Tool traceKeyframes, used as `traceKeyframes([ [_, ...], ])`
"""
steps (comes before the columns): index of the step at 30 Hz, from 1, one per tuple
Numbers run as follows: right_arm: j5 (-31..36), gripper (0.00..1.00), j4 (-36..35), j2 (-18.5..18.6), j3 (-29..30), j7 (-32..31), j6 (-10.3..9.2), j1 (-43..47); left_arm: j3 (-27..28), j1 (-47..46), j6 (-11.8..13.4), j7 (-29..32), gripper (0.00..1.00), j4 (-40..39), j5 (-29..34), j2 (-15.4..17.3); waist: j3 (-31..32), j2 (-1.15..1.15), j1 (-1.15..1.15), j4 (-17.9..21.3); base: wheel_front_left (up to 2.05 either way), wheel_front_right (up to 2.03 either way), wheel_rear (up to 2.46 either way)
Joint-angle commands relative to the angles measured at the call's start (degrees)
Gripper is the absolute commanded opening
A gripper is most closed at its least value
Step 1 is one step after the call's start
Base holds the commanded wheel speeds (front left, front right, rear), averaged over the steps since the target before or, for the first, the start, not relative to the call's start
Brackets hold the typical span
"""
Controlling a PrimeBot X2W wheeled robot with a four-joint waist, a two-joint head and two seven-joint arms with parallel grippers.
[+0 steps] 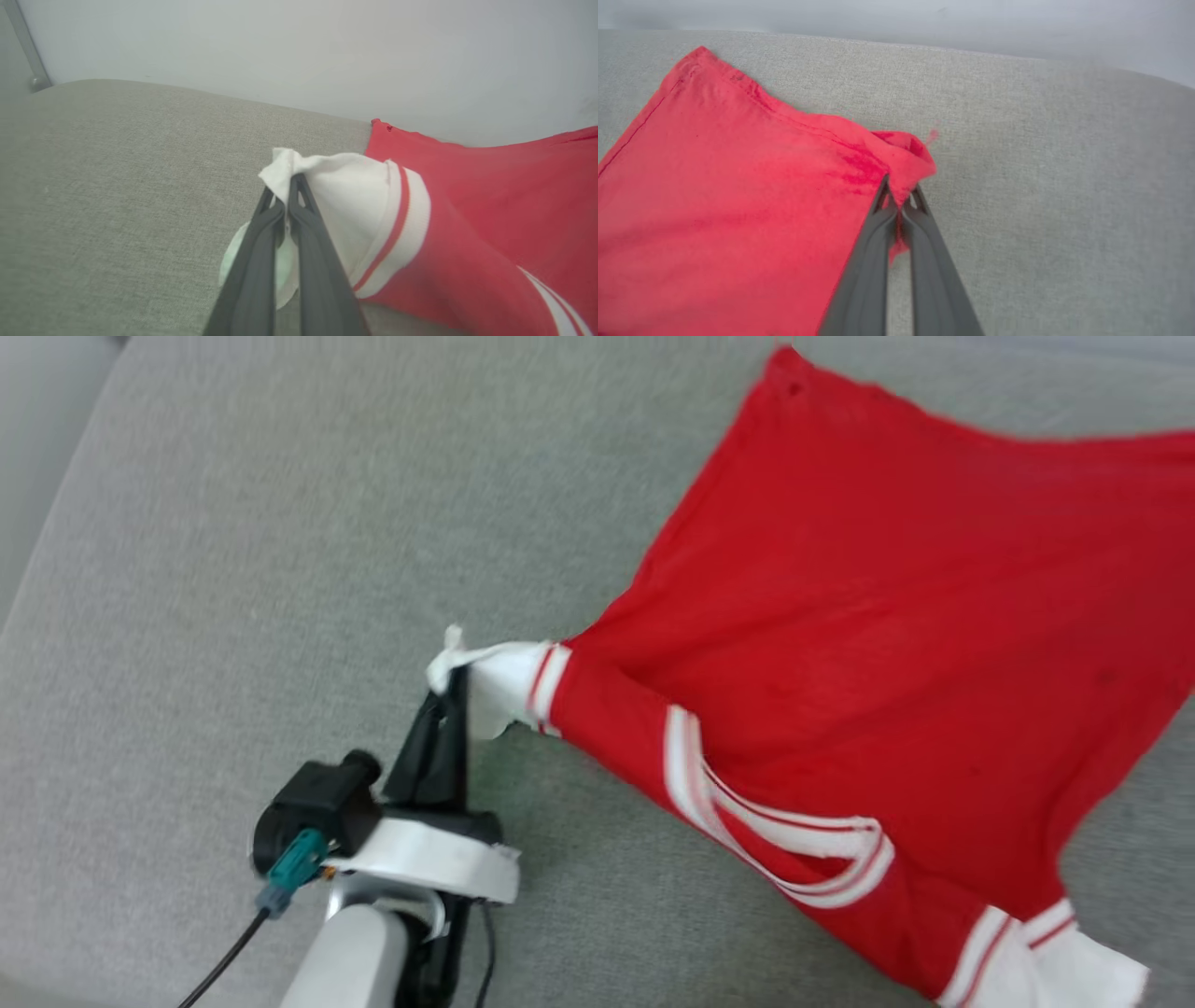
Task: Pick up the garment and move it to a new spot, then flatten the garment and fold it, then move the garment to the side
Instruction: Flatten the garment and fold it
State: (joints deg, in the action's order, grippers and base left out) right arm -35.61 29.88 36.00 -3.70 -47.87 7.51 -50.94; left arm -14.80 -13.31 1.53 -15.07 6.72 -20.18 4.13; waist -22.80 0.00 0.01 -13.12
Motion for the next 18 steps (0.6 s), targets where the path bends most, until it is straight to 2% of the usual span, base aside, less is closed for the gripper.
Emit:
traceKeyframes([
  [1,-0.40,0.00,-1.73,1.36,-0.60,0.68,-0.04,2.19,1.00,1.10,0.04,-0.13,0.00,0.26,0.24,0.42,4.09,0.00,-0.01,3.34,0.00,0.00,0.00],
  [9,-4.39,0.00,-12.04,3.91,-0.91,1.40,-0.04,19.54,6.72,5.81,0.66,-0.13,0.00,1.78,0.06,2.85,12.08,0.00,-0.01,11.36,0.00,0.00,0.00],
  [14,-5.85,0.00,-17.85,1.98,1.21,0.62,-0.04,33.77,9.27,9.11,1.49,-0.13,0.00,1.97,-0.55,4.34,15.50,0.00,-0.01,15.99,0.00,0.00,0.00],
  [18,-5.88,0.00,-21.48,-1.31,2.94,-0.83,-0.04,45.95,10.55,12.15,2.30,-0.11,0.00,1.18,-0.83,4.96,17.30,0.00,-0.01,19.09,0.00,0.00,0.00],
])
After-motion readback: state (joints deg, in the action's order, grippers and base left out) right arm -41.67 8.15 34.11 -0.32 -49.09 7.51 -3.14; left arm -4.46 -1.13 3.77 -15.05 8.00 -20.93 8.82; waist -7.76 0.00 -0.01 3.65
